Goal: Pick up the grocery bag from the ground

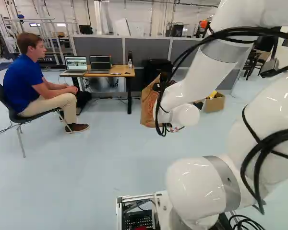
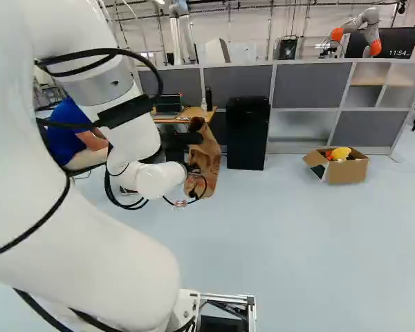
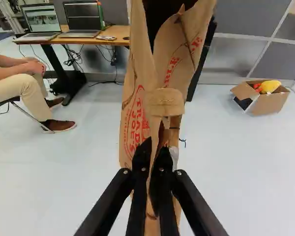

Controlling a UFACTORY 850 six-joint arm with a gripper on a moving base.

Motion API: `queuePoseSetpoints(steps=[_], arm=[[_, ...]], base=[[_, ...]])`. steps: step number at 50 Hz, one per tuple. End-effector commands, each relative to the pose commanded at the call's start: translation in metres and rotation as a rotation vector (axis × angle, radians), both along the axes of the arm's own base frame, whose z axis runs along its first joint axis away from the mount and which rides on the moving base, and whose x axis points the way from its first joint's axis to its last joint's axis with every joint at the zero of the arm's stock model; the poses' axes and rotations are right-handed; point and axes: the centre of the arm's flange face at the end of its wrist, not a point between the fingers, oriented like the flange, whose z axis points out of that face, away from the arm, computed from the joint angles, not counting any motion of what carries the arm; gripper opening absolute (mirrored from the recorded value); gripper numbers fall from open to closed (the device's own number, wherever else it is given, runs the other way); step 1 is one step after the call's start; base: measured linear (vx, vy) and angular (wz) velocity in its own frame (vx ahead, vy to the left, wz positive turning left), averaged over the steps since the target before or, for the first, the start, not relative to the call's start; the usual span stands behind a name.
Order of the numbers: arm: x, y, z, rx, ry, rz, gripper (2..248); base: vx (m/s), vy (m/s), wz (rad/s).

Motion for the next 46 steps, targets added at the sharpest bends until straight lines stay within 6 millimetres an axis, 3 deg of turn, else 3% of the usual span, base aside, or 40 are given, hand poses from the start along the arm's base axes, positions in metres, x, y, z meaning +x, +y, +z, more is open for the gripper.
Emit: queuePoseSetpoints(steps=[24, 46], arm=[[-0.027, 0.003, 0.000, -0.002, -0.087, 0.012, 21], [-0.035, 0.003, -0.001, -0.003, -0.110, 0.015, 21]], base=[[0.000, 0.000, 0.000], [0.000, 0.000, 0.000]])
